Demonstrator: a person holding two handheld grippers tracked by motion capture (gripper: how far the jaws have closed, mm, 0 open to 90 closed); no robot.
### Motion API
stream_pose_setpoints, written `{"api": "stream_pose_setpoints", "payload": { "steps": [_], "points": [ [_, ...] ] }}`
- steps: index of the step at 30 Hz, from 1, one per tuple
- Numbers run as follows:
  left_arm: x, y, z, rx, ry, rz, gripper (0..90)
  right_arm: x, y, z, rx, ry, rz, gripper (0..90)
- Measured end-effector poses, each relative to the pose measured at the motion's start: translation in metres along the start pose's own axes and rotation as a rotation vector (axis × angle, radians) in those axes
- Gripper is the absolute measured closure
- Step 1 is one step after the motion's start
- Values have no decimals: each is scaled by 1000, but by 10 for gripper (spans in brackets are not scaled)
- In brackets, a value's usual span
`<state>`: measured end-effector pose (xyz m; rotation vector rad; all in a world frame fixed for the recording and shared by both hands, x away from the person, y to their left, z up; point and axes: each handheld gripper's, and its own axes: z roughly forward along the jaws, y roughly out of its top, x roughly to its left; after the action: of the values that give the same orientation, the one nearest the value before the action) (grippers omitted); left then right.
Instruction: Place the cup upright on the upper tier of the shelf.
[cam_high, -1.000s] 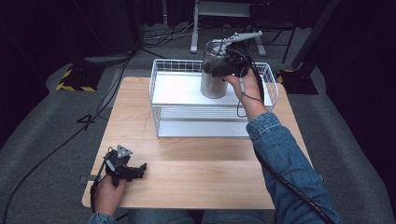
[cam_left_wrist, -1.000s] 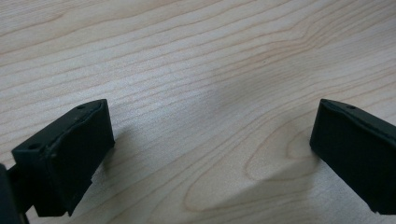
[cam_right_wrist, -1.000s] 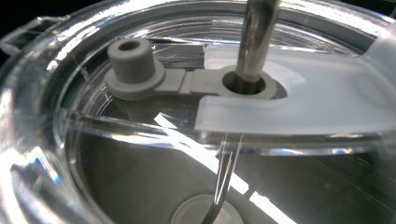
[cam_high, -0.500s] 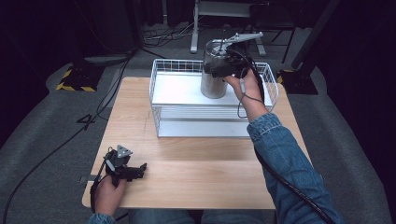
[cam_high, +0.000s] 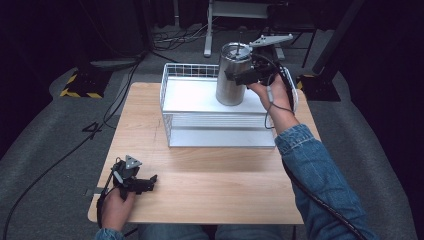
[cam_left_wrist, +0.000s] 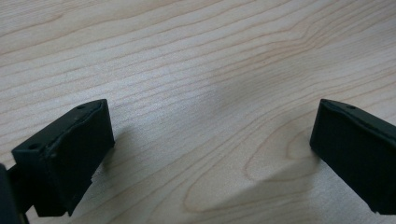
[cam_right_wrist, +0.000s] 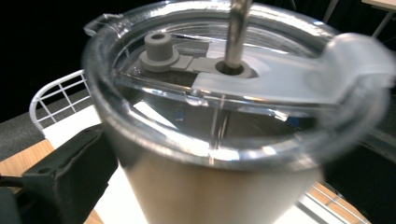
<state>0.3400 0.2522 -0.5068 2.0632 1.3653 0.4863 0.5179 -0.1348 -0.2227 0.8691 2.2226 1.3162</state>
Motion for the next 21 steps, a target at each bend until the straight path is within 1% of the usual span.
{"api": "stream_pose_setpoints", "payload": {
  "steps": [2,3,6,7,8,10,11,14,15,16,17,18,20,21],
  "points": [
    [0,0,0,0,0,0,0,0,0,-5,-4,1,3,0],
    [0,0,0,0,0,0,0,0,0,-5,-4,1,3,0],
    [0,0,0,0,0,0,1,1,-1,-13,-7,1,-6,0],
    [0,0,0,0,0,0,0,2,-2,-19,-14,5,-9,0],
    [0,0,0,0,0,0,0,2,-2,-19,-14,5,-9,0],
    [0,0,0,0,0,0,0,4,-4,-26,-29,14,-18,0],
    [0,0,0,0,0,1,0,4,-4,-26,-29,14,-18,0],
    [0,0,0,0,0,0,0,7,-9,-36,-38,28,-29,0],
    [0,0,0,0,0,0,1,8,-11,-42,-46,38,-33,0],
    [0,0,0,0,0,0,1,8,-11,-42,-46,38,-33,0],
    [0,0,0,0,0,0,0,11,-15,-49,-49,49,-38,0],
    [0,0,0,0,0,0,0,11,-15,-49,-49,49,-38,0],
    [0,0,0,0,0,0,0,13,-19,-56,-51,56,-45,0],
    [0,0,0,0,0,1,0,15,-23,-63,-52,65,-48,0]
  ]
}}
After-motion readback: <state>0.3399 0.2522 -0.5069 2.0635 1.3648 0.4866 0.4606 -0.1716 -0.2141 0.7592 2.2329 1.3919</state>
